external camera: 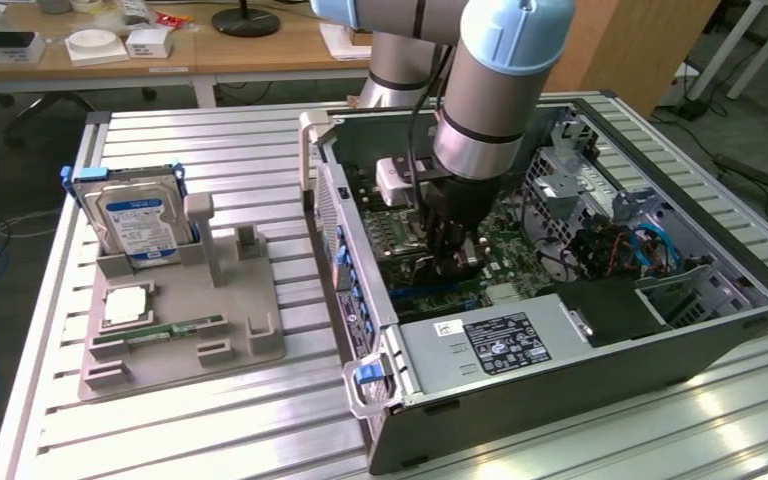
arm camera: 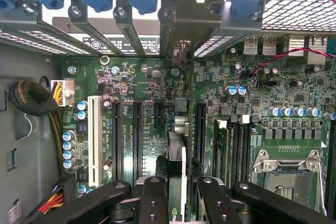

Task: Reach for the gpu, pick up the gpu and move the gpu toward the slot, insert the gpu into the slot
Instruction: 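Insert the gpu into the slot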

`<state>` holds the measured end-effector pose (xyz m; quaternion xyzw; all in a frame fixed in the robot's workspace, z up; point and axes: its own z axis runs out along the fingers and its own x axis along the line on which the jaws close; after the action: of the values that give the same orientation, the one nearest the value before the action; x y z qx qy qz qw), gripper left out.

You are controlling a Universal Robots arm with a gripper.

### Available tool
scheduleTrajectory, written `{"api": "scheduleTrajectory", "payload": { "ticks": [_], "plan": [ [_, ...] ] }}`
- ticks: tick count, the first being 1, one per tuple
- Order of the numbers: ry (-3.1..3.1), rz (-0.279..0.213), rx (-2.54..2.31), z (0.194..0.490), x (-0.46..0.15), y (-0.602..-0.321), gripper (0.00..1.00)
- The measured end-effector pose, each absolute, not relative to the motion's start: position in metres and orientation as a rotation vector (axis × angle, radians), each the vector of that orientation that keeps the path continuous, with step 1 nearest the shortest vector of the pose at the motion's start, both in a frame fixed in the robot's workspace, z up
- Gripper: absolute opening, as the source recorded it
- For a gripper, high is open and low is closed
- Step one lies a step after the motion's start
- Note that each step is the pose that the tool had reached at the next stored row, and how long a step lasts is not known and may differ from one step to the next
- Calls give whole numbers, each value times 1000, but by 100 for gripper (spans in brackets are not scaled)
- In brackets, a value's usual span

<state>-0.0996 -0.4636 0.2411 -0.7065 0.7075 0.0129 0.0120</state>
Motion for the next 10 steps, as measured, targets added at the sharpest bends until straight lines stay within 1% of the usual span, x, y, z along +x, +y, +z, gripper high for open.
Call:
{"api": "scheduleTrajectory", "payload": {
  "ticks": [10],
  "plan": [
    [2206,40,-2203,241,-99,-466,26]
  ]
}}
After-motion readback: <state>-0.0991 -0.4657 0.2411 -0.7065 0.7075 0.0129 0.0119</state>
